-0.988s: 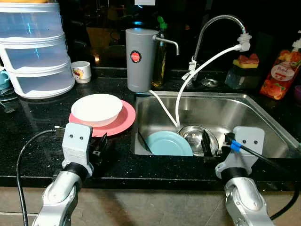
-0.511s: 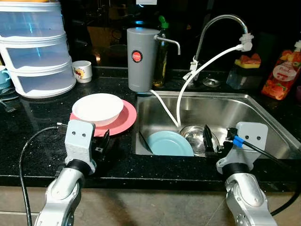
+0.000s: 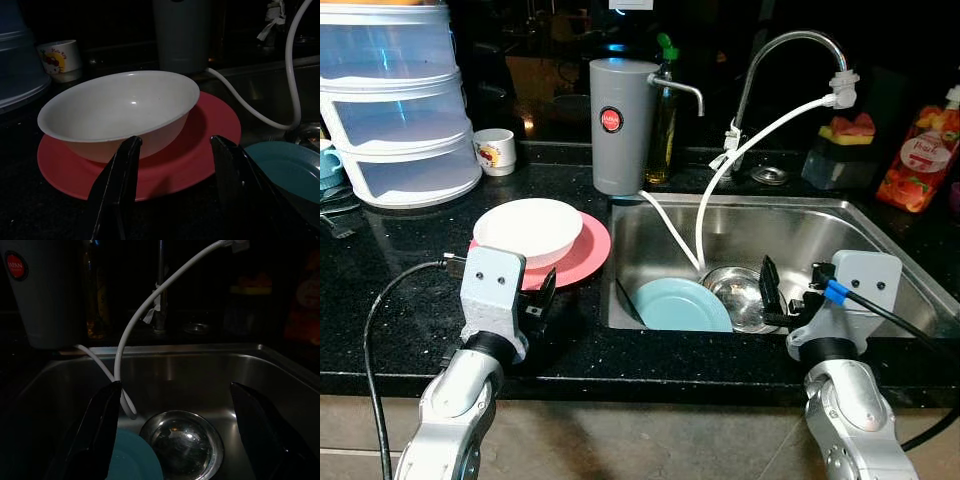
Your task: Kitchen organization
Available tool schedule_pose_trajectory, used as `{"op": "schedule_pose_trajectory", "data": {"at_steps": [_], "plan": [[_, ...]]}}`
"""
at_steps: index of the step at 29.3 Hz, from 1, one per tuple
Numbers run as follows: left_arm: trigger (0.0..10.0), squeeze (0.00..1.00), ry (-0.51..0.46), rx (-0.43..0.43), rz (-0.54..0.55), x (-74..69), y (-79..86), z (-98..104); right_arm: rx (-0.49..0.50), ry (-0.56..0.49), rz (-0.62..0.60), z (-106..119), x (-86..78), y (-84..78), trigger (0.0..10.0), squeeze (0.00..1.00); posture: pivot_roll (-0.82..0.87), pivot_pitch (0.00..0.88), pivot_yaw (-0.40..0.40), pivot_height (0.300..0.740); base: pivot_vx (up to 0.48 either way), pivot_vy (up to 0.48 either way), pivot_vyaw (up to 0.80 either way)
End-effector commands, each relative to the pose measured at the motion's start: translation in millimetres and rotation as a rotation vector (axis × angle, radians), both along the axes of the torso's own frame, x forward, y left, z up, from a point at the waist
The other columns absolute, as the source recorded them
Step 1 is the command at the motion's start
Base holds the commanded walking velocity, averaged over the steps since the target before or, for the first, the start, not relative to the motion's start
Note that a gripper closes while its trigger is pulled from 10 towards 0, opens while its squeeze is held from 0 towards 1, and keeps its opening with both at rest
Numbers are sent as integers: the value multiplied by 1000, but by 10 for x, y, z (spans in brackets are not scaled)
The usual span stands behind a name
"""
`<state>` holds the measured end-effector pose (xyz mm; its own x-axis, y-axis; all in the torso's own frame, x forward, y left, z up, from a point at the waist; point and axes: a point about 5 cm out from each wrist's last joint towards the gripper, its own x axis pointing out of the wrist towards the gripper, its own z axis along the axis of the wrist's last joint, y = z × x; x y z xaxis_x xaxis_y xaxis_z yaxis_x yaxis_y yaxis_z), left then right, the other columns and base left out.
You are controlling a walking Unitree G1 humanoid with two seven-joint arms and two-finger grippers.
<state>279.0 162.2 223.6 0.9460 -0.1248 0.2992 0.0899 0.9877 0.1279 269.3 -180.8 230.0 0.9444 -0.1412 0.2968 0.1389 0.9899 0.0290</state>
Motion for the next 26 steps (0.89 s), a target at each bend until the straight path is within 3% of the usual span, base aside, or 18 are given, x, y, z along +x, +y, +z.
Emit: {"op": "schedule_pose_trajectory", "data": {"at_steps": [1, 26], "plan": [[10000, 0, -1, 20, 5, -4, 5, -16, 12, 10, -1, -29, 10, -11, 10000, 0, 76, 77, -37, 740, 0, 0, 0], [10000, 0, -5, 24, 20, 10, 19, -38, 22, 2, 9, -14, 63, 9, 10000, 0, 79, 64, -46, 740, 0, 0, 0]]}}
